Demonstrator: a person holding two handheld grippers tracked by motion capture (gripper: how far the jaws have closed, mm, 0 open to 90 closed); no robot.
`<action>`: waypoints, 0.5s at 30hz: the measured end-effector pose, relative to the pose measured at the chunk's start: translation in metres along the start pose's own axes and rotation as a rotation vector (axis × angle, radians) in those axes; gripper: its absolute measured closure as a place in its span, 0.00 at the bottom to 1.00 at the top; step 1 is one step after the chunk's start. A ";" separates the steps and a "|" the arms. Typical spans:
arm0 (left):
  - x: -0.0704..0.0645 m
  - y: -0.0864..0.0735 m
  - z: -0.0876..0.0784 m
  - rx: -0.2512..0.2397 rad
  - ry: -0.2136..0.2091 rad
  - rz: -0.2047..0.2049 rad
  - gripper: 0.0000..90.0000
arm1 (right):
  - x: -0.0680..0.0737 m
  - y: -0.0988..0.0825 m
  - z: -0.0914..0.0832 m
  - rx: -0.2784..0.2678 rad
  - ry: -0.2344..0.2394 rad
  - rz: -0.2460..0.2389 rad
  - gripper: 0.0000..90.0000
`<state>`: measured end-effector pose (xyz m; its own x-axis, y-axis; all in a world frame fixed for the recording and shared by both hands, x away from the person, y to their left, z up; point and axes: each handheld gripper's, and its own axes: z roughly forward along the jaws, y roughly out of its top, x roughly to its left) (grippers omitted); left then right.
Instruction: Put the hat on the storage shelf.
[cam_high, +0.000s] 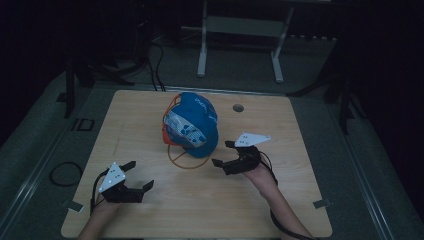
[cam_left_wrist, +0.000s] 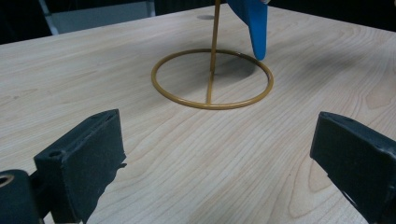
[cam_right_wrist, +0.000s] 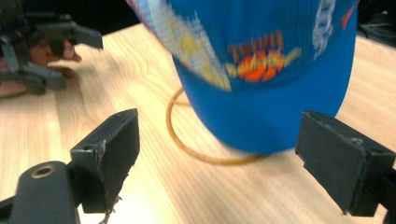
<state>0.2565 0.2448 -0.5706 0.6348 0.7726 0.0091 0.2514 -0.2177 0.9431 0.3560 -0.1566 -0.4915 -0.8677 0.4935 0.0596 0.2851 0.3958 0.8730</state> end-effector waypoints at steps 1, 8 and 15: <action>0.000 0.000 0.000 0.000 -0.001 0.000 0.04 | -0.001 -0.004 0.001 0.008 0.001 0.005 0.15; 0.000 0.000 0.000 0.000 -0.003 -0.003 0.04 | -0.007 -0.032 0.004 -0.013 -0.017 0.022 0.15; 0.000 0.000 0.000 0.001 -0.006 -0.004 0.04 | -0.013 -0.052 0.002 -0.002 -0.023 0.032 0.15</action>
<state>0.2566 0.2449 -0.5707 0.6381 0.7700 0.0036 0.2546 -0.2154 0.9428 0.3528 -0.1821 -0.5388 -0.8486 0.5235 0.0763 0.3114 0.3779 0.8719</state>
